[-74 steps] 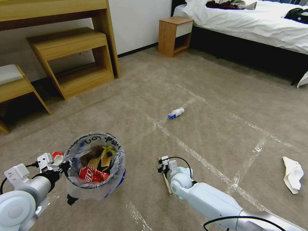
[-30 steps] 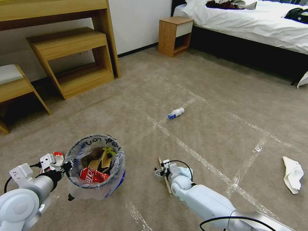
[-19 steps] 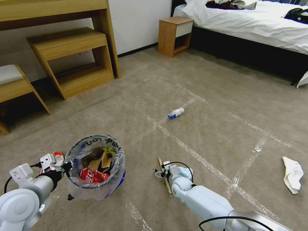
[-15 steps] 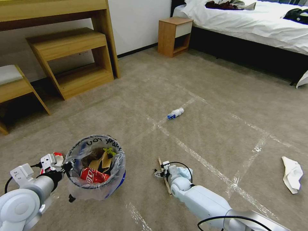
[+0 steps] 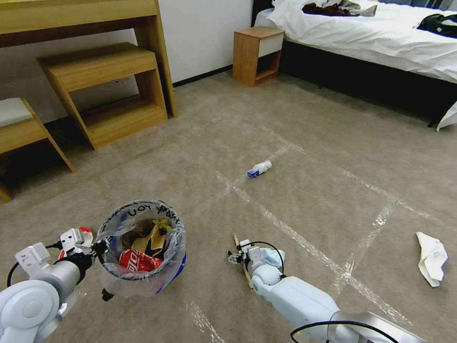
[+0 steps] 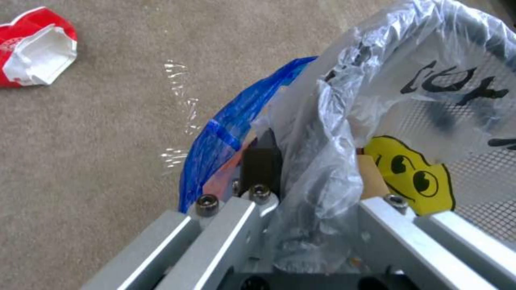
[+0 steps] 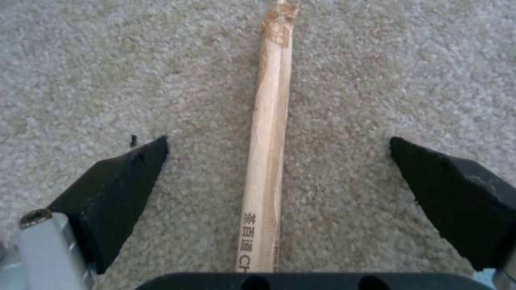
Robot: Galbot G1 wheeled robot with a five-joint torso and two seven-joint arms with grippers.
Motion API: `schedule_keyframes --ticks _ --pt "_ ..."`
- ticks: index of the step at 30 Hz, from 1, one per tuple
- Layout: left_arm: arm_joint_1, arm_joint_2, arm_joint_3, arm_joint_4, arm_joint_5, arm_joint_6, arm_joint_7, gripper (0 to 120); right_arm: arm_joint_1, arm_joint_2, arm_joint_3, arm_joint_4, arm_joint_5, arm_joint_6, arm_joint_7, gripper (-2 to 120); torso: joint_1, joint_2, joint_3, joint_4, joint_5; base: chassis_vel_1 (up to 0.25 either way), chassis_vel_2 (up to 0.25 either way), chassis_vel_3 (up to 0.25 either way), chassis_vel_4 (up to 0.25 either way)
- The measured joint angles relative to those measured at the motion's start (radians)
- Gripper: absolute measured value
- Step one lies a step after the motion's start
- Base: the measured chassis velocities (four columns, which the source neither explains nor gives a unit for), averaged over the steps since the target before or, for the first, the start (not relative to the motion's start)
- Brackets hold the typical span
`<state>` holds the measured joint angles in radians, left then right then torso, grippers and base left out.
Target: Pick up the trash bin and place the garbage on the floor into it.
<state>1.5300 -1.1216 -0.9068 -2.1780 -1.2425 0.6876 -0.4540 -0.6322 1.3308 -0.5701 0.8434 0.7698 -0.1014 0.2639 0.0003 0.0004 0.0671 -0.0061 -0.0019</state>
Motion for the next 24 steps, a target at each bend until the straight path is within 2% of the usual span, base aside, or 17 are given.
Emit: schedule_keyframes --ticks 6,12,16,18,19,24 --pt "-0.003 0.006 0.000 0.000 -0.001 0.000 0.000 0 0.001 -0.007 -0.003 0.017 0.015 0.000 0.001 94 0.000 0.000 0.000 -0.0001 0.0001 0.000 0.000 0.000 0.000" --pt "-0.003 0.010 0.000 -0.002 -0.003 0.000 -0.002 0 0.003 -0.007 -0.001 0.017 0.030 0.008 -0.007 93 0.000 0.000 0.000 -0.0005 -0.0001 0.000 0.000 0.000 0.000" --pt "-0.001 0.013 0.000 -0.003 -0.004 0.000 -0.004 0 -0.001 -0.003 0.006 0.015 0.034 0.017 -0.013 82 0.000 0.000 0.000 -0.0006 -0.0003 0.000 0.000 0.000 0.000" --pt "-0.001 0.014 0.000 -0.005 -0.004 0.000 -0.006 0 -0.002 0.001 0.012 0.015 0.040 0.018 -0.012 76 0.000 0.000 0.000 0.0002 0.0000 0.000 0.000 0.000 0.000" --pt "-0.001 0.014 0.000 -0.005 -0.004 0.000 -0.006 0 -0.002 0.001 0.012 0.015 0.040 0.018 -0.012 76 0.000 0.000 0.000 0.0002 0.0000 0.000 0.000 0.000 0.000" --pt "0.004 0.015 0.000 -0.011 -0.005 0.000 -0.007 0 0.005 -0.001 0.016 0.023 0.061 0.018 -0.011 64 0.000 0.000 0.000 -0.0007 -0.0003 0.000 0.000 0.000 0.000"
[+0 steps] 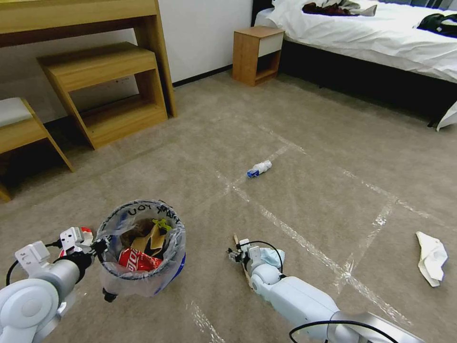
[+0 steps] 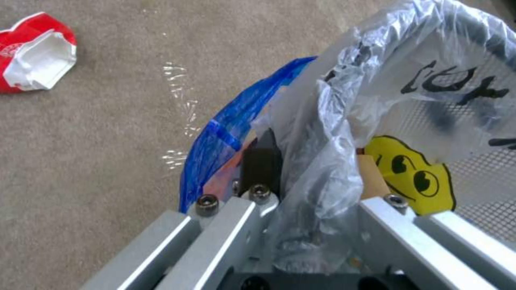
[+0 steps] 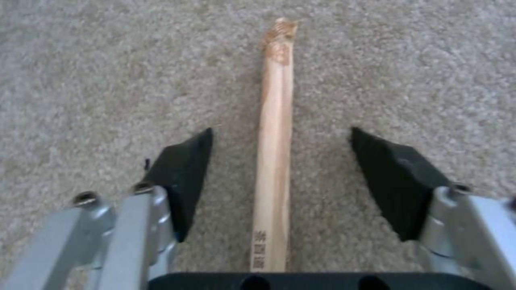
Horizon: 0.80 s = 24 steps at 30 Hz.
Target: Pick up the trash bin and place the garbage on the floor into it.
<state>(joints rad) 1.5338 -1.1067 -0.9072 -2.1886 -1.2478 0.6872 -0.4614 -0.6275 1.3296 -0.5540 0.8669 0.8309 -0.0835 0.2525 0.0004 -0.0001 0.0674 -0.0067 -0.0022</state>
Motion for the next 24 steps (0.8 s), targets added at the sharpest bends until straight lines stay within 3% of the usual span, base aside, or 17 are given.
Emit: schedule_keyframes --ticks 7,10,14,16,20,24 --pt "0.007 -0.001 -0.001 -0.006 0.000 0.000 0.000 0 0.006 -0.004 0.010 0.013 0.019 -0.004 0.001 49 0.000 0.000 0.000 0.0001 0.0000 0.000 0.000 0.000 0.000" --pt "0.010 -0.007 0.002 -0.015 0.004 -0.002 -0.001 0 -0.003 -0.019 0.022 0.057 0.034 -0.012 0.003 33 0.000 -0.001 0.000 0.0021 0.0019 0.000 0.000 0.000 0.000" --pt "0.012 -0.008 0.002 -0.016 0.006 -0.002 -0.001 0 -0.006 -0.028 0.026 0.071 0.038 -0.013 0.003 25 0.000 -0.001 0.000 0.0014 0.0010 0.000 0.000 0.000 0.000" --pt "0.013 -0.008 0.002 -0.016 0.007 -0.005 -0.001 0 -0.005 -0.035 0.029 0.077 0.041 -0.013 0.006 12 0.000 -0.001 0.000 0.0007 0.0005 0.000 0.000 0.000 0.000" --pt "0.013 -0.007 0.002 -0.016 0.007 -0.006 0.000 0 0.002 -0.036 0.027 0.087 0.050 -0.013 0.010 0 0.000 -0.001 0.000 0.0007 0.0006 0.000 0.000 0.000 0.000" --pt "0.010 -0.006 0.001 -0.012 0.007 -0.008 0.000 0 0.016 -0.035 0.019 0.095 0.066 -0.011 0.012 0 0.000 -0.001 0.000 0.0006 0.0004 0.000 0.000 0.000 0.000"
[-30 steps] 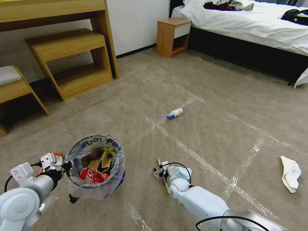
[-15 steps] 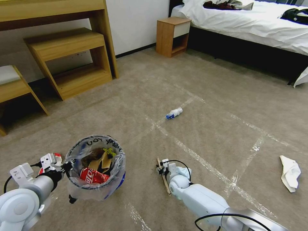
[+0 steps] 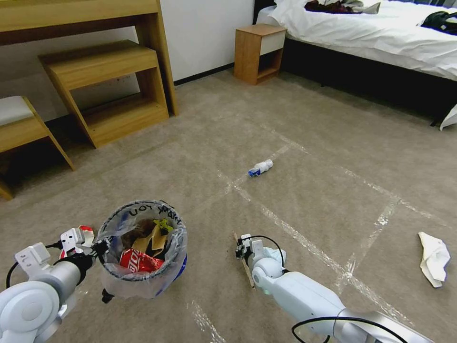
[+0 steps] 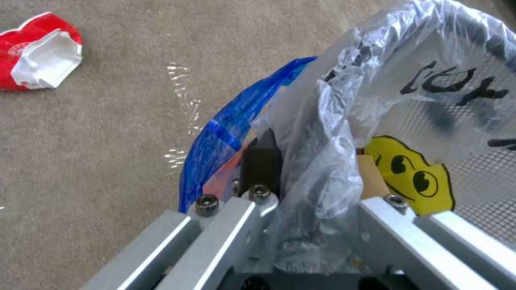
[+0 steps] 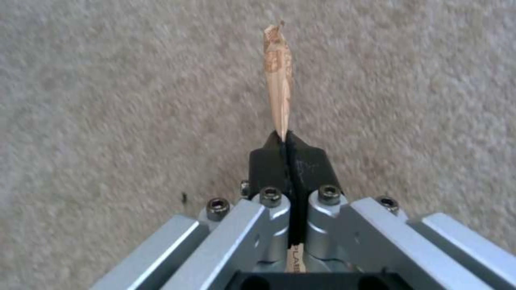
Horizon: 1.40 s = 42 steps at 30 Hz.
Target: Pick up the trash bin and place the garbage on the floor into it.
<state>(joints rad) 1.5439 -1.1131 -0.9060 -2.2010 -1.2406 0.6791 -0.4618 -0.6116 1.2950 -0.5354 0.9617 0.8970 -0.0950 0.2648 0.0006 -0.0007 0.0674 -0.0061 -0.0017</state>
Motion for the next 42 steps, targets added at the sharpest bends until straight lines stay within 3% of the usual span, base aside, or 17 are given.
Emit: schedule_keyframes --ticks 17,21,28,34,36,37,42 --pt "-0.022 0.006 0.008 0.034 0.000 -0.004 0.001 0 0.031 0.007 0.006 0.018 0.029 0.010 -0.007 0 0.000 0.000 0.000 -0.0003 -0.0001 0.000 0.000 0.000 0.000" --pt "-0.021 0.009 0.009 0.032 -0.004 -0.004 0.000 0 0.044 -0.006 0.067 0.095 0.010 0.015 -0.006 0 0.000 0.000 0.000 -0.0001 -0.0001 0.000 0.000 0.000 0.000" --pt "-0.020 0.021 0.009 0.005 -0.036 0.002 -0.016 0 0.092 -0.107 0.195 0.366 0.005 0.046 0.000 0 0.000 0.000 0.000 -0.0003 -0.0002 0.000 0.000 0.000 0.000" --pt "-0.021 0.028 0.005 -0.006 -0.053 0.003 -0.024 0 0.127 -0.159 0.256 0.433 0.034 0.183 -0.119 0 0.000 0.000 0.000 -0.0003 -0.0002 0.000 0.000 0.000 0.000" --pt "-0.021 0.030 0.005 -0.009 -0.057 0.003 -0.026 0 0.142 -0.171 0.280 0.449 0.050 0.278 -0.237 0 0.000 0.000 0.000 -0.0004 0.0000 0.000 0.000 0.000 0.000" --pt "-0.021 0.030 0.005 -0.009 -0.057 0.003 -0.026 0 0.142 -0.171 0.280 0.449 0.050 0.278 -0.237 0 0.000 0.000 0.000 -0.0004 0.0000 0.000 0.000 0.000 0.000" --pt "-0.018 0.027 0.005 -0.010 -0.059 0.003 -0.027 0 0.170 -0.187 0.297 0.510 0.091 0.380 -0.440 0 0.000 0.000 0.000 -0.0001 0.0000 0.000 0.000 0.000 0.000"
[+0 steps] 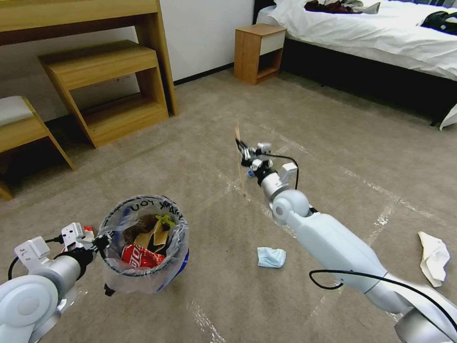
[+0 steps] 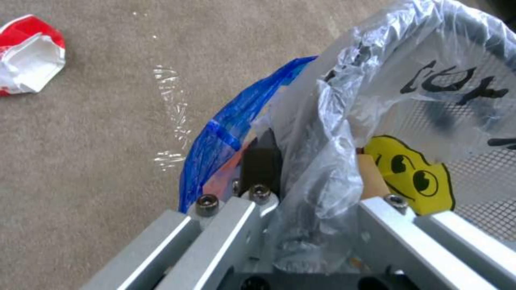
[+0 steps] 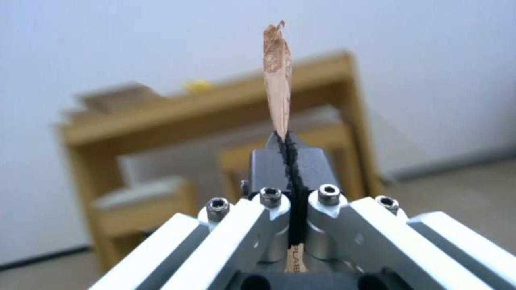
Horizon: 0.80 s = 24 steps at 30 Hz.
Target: Pick up the trash bin and place the garbage on the floor into it.
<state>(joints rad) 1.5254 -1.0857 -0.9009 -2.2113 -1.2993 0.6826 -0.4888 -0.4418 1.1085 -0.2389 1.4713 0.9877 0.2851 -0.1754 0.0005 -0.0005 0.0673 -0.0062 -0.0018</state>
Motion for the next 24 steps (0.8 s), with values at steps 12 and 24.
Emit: schedule_keyframes --ticks 12,24 --pt "0.007 -0.010 0.000 -0.016 -0.006 0.001 -0.002 0 0.086 -0.005 -0.067 0.173 0.130 0.011 -0.101 0 0.000 0.000 0.000 -0.0001 -0.0002 0.000 0.000 0.000 0.000" --pt "0.009 -0.021 0.001 -0.027 -0.013 0.001 -0.003 0 0.179 0.085 -0.252 0.204 0.190 0.020 -0.170 0 0.000 0.000 0.000 0.0000 -0.0004 0.000 0.000 0.000 0.000"
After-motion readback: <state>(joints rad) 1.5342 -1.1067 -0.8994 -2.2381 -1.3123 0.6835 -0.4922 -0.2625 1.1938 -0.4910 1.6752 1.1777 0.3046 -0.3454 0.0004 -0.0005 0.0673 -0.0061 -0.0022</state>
